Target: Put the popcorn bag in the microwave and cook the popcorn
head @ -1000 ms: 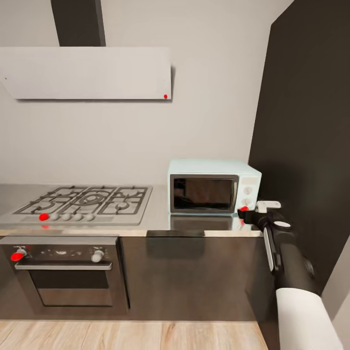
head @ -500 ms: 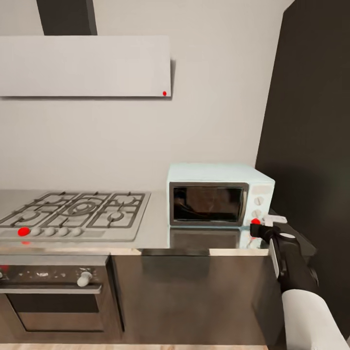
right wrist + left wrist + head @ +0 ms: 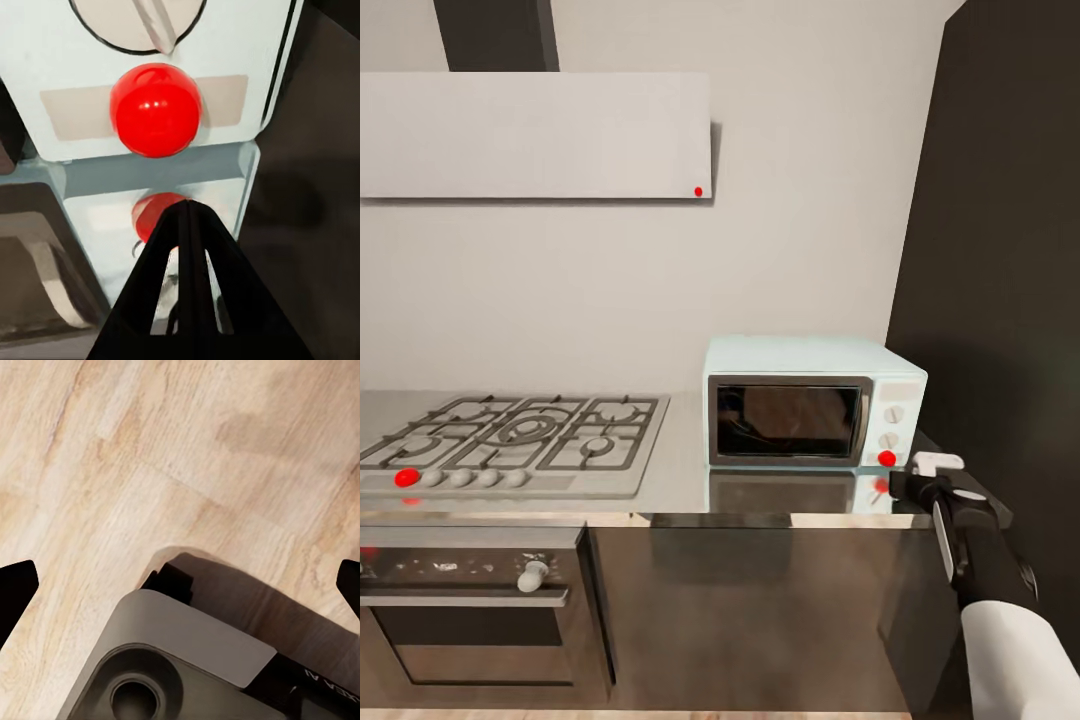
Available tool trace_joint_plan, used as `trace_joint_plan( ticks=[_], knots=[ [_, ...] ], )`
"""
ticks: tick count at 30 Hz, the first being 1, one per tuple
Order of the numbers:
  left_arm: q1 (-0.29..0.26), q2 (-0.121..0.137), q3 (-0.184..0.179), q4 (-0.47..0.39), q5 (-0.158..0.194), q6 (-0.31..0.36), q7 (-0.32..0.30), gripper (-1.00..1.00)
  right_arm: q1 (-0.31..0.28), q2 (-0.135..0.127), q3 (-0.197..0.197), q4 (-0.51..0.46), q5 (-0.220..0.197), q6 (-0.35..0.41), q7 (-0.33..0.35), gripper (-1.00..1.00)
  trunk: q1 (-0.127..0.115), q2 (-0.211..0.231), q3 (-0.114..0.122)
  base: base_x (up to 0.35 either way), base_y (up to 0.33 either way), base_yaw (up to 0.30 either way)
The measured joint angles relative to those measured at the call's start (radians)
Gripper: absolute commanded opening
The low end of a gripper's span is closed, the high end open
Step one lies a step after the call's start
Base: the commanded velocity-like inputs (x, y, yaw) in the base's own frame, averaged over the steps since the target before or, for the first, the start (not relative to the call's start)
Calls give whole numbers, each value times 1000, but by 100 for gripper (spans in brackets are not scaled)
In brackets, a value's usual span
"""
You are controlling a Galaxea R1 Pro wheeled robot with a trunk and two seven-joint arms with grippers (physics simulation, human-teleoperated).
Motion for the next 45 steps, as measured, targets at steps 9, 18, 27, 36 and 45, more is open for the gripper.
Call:
trace_joint_plan(
  ticks=[9, 18, 27, 36, 45],
  knots=[
    [0, 0, 1, -1, -2, 0, 0, 100, 1, 1, 3, -1, -2, -1, 108, -100, 0, 0, 0, 5, -47, 0],
    [0, 0, 1, -2, -1, 0, 0, 100, 1, 4, 4, 11, -8, -51, 105, -100, 0, 0, 0, 17, -61, 0],
    [0, 1, 2, -3, 0, 0, 0, 100, 1, 7, 4, 14, -9, -51, 111, -100, 0, 0, 0, 0, -72, 0],
    [0, 0, 2, -9, -2, 0, 0, 100, 1, 15, 4, 22, -16, -117, 107, -100, 0, 0, 0, 0, 0, 0],
    [0, 1, 2, -7, -2, 0, 0, 100, 28, 14, 6, 38, -29, -152, 108, -100, -6, -1, 0, 246, 0, 0]
  ],
)
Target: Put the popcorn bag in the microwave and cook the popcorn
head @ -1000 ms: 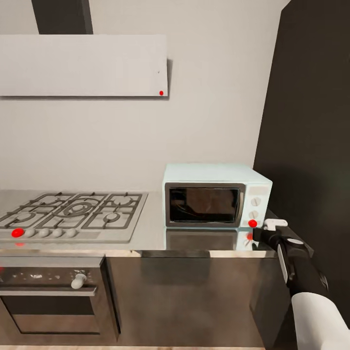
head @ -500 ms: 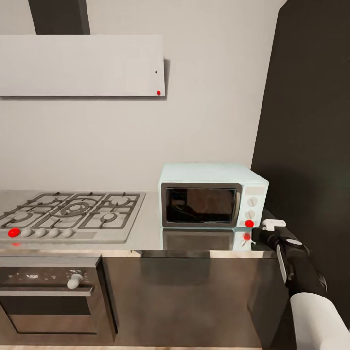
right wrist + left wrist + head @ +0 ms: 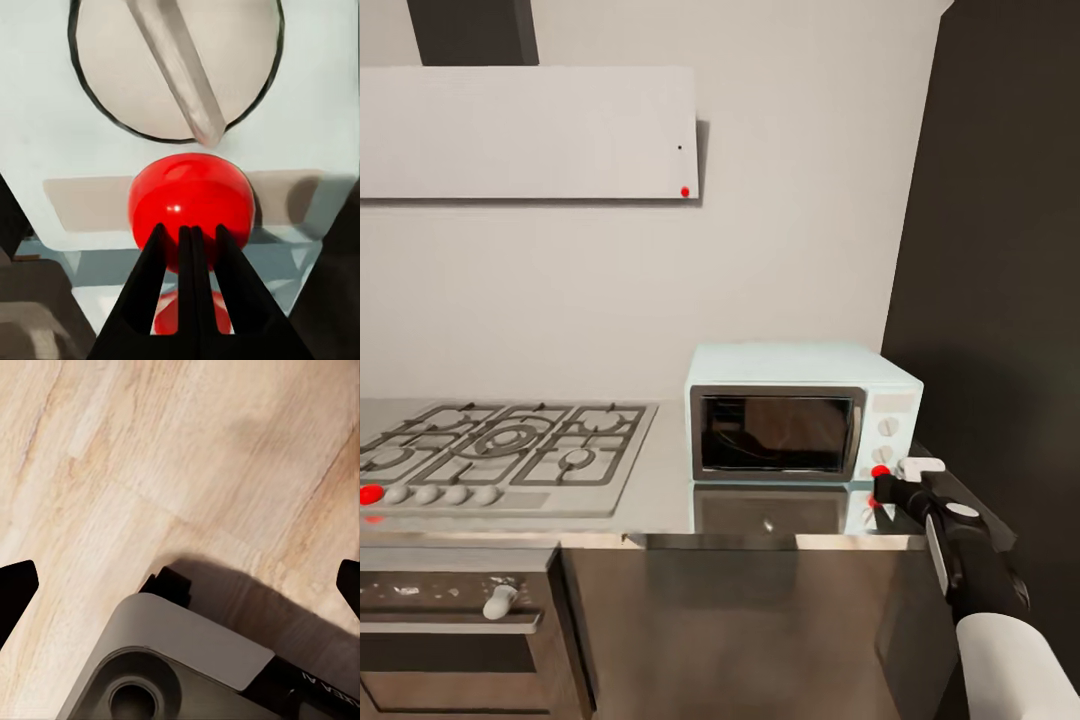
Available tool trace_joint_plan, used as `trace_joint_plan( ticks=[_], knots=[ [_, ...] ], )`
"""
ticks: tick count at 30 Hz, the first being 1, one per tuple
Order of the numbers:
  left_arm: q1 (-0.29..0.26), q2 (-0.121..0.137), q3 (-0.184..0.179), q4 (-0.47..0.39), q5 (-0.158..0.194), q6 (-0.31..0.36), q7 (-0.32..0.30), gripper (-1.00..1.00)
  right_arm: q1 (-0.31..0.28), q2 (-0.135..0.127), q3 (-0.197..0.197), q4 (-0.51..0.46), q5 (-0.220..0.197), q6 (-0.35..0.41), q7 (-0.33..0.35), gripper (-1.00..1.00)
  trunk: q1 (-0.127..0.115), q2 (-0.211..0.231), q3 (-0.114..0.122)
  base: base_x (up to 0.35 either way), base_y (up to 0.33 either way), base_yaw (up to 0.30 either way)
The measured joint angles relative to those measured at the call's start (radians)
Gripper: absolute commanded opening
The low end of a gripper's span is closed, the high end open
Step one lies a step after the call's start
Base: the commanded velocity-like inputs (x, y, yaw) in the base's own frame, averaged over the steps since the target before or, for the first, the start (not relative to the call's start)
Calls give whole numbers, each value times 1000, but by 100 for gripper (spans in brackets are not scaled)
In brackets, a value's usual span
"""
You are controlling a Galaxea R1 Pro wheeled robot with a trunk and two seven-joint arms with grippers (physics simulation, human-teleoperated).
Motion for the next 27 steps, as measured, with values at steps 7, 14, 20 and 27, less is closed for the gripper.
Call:
trace_joint_plan(
  ticks=[7, 14, 20, 27],
  knots=[
    [0, -2, -1, 1, 0, -1, 0, 100, -2, -2, -1, 25, 10, -2, -3, -100, -11, 0, 0, -41, 0, 0],
    [0, -5, -2, 4, 2, -40, 0, 100, -27, -3, -3, 25, 18, -3, -1, -100, 7, 1, 0, -341, 0, 0],
    [-1, -5, -1, 5, 3, -46, 0, 100, -27, -4, -3, -39, 20, 78, 57, -100, 7, 1, 0, -345, 0, 0],
    [-1, -5, -1, 5, 2, -46, 0, 100, -27, -12, -7, -130, 36, 291, 396, -100, 7, 1, 0, -345, 0, 0]
  ],
)
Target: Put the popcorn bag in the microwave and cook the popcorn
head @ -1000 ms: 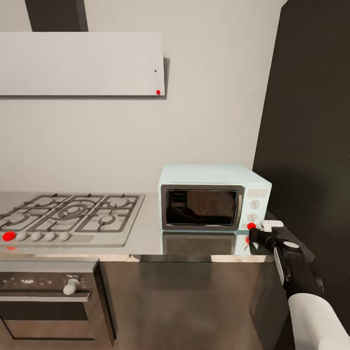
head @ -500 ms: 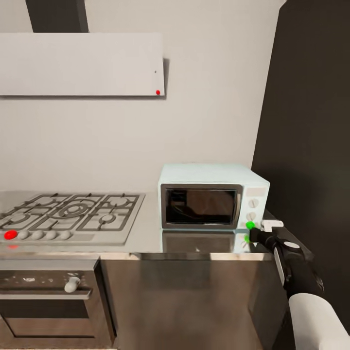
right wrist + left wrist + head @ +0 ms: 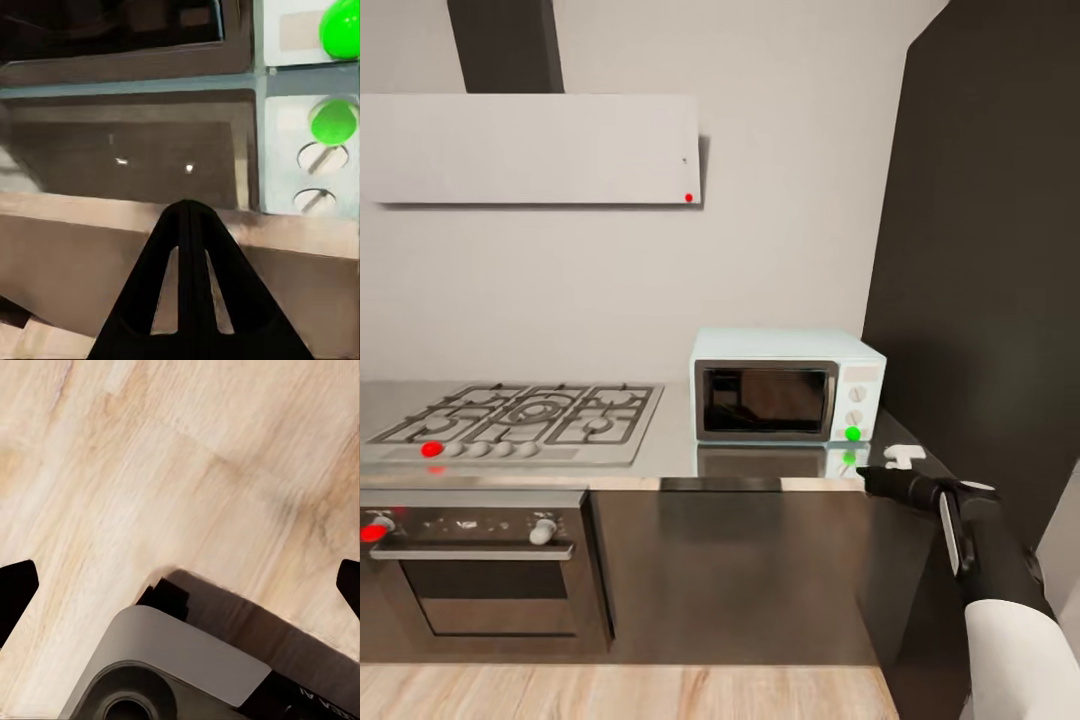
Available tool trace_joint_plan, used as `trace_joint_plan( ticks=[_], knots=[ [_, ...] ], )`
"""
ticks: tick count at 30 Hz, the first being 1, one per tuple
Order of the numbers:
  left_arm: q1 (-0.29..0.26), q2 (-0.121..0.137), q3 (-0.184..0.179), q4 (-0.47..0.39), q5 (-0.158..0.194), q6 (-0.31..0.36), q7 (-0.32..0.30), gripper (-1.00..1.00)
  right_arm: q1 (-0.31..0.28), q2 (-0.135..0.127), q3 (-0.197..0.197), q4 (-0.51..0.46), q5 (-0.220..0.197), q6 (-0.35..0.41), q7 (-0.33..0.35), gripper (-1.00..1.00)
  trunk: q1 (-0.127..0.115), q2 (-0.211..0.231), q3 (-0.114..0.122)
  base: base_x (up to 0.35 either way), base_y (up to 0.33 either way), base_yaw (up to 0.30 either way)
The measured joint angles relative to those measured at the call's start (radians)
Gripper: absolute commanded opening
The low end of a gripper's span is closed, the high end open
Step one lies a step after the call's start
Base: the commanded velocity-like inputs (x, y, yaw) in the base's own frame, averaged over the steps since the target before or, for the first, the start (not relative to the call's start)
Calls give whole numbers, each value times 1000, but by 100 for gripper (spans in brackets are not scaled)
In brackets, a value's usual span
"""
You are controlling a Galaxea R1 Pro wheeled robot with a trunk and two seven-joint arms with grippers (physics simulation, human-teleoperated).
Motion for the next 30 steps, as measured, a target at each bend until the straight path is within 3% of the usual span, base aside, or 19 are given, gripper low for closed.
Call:
trace_joint_plan(
  ticks=[5, 10, 14, 16, 18, 20, 21, 22, 24, 29, 30],
  knots=[
    [0, 0, 0, 0, 0, 0, 0, 100, 0, 1, 1, 7, 5, 0, 8, -100, 0, 0, 0, -345, 0, 0],
    [0, 0, 0, -1, 0, 0, 0, 100, 0, 12, 4, 35, 66, -6, 9, -100, 0, 0, 0, -341, 0, 0],
    [0, 3, 1, -1, 1, 0, 1, 100, 0, 23, 10, 259, 95, -31, -65, -100, 0, 0, 0, -149, 0, 0],
    [0, 4, 1, 0, 3, 0, 1, 100, 1, 41, 11, 474, 109, -99, -172, -100, -1, 0, 0, -15, 0, 0],
    [0, 5, 1, 0, 4, 1, 0, 100, 1, 39, 14, 735, 129, -175, -299, -100, -1, 0, 0, -5, 0, 0],
    [0, 5, 1, 2, 4, 2, 0, 100, 1, 20, 16, 1029, 143, -343, -498, -100, -1, 0, 0, -1, 0, 0],
    [0, 5, 1, 2, 4, 3, 0, 100, 3, 7, 15, 1061, 143, -388, -550, -100, -1, 0, 0, 0, 0, 0],
    [0, 6, 1, 2, 4, 4, 0, 100, 37, -8, 16, 1088, 144, -433, -607, -100, -1, 0, 0, 0, 0, 0],
    [0, 6, 1, 2, 4, 10, 0, 100, 189, -29, 16, 1113, 146, -498, -658, -100, -1, 0, 0, 0, 0, 0],
    [1, 6, 1, 2, 3, 17, -1, 100, 451, -41, 15, 1120, 147, -687, -683, -100, -1, 0, 0, 0, 0, 0],
    [0, 6, 1, 2, 3, 18, -1, 100, 474, -41, 14, 1120, 146, -709, -684, -100, -1, 0, 0, 0, 0, 0]
  ],
)
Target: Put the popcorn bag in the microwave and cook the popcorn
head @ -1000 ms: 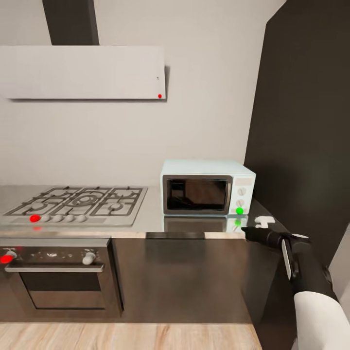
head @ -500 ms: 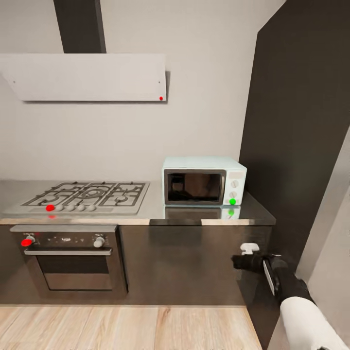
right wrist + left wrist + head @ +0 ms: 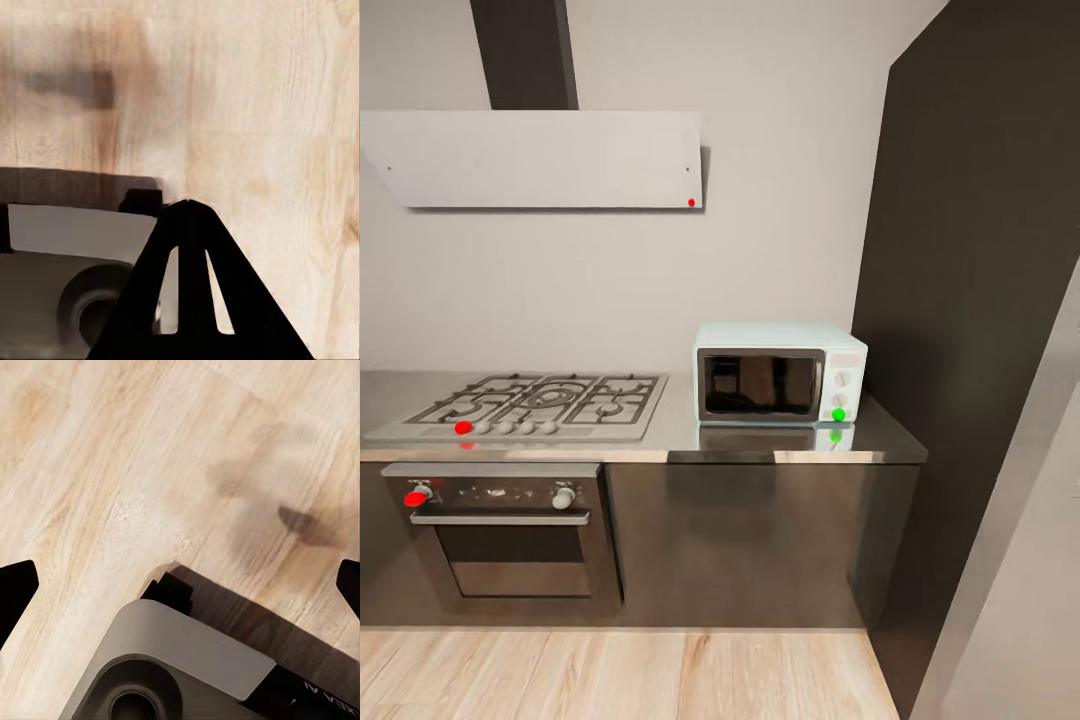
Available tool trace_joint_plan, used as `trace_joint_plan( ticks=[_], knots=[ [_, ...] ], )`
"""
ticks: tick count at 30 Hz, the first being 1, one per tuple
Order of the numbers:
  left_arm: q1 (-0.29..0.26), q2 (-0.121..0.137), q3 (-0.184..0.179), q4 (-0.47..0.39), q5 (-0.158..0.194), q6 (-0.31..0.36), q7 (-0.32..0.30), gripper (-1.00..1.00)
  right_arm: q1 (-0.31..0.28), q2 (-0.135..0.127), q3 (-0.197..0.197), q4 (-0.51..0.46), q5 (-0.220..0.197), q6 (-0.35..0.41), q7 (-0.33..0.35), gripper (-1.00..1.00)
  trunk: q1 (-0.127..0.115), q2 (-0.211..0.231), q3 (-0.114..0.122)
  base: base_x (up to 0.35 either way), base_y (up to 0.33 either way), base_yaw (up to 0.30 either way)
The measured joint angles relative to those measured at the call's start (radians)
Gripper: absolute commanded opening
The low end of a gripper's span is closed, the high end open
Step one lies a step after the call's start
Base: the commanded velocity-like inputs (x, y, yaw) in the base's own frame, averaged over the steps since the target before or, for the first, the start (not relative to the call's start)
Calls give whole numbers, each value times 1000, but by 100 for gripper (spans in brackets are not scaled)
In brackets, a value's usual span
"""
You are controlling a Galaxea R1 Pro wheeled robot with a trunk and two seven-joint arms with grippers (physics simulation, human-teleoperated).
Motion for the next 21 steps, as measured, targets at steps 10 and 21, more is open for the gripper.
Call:
trace_joint_plan(
  ticks=[10, 21],
  knots=[
    [5, 0, -2, 1, -9, 80, -1, 100, 63, 18, -12, 0, -27, -43, -3, -100, 0, 0, 0, 0, 0, 4],
    [12, 23, -3, 1, -7, 46, 4, 100, 63, 19, -31, 0, -29, -43, -2, -100, 0, 0, 4, 0, 0, 13]
  ],
)
